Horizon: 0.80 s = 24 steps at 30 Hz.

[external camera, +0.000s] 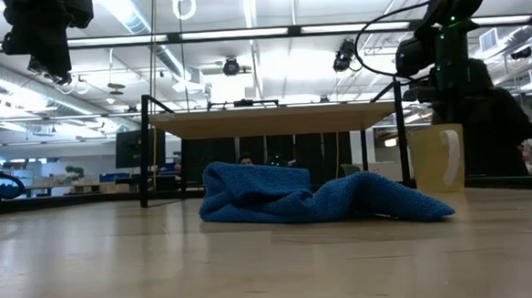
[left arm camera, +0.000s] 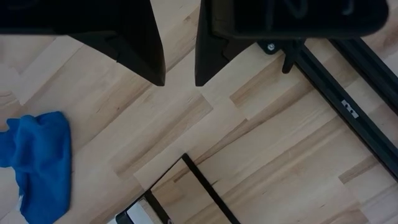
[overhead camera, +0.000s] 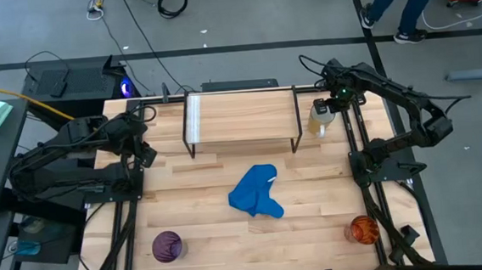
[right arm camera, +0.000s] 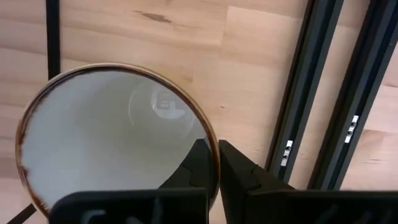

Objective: Stack small to large cups/mugs on shelf
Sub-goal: Move the yellow mug to the center of the table

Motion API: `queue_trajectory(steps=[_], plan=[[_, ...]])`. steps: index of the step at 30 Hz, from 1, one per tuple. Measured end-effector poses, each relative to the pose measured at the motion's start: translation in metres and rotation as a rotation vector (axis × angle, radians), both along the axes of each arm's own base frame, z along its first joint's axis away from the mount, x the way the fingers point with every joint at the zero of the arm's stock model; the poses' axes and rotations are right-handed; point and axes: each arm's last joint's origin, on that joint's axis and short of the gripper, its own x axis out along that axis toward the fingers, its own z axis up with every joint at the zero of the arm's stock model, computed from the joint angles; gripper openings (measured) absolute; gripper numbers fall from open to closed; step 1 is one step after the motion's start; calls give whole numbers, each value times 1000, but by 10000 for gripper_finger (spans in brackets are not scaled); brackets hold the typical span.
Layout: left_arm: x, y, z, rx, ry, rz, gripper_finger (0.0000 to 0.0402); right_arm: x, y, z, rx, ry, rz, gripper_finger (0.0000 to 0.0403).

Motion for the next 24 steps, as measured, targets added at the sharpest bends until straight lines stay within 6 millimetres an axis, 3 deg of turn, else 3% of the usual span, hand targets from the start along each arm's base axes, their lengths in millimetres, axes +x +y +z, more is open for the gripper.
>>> queue_trajectory(steps=[8,19,24], plan=[[0,0,0,0,0,0,86,-7,17,18,-15,19,73,12],[0,0,0,0,0,0,80,-19,82,105,-53,-23,249,12],[0,0,0,-6,-3,12,74,-12,110,147,-142,-262,293,12]])
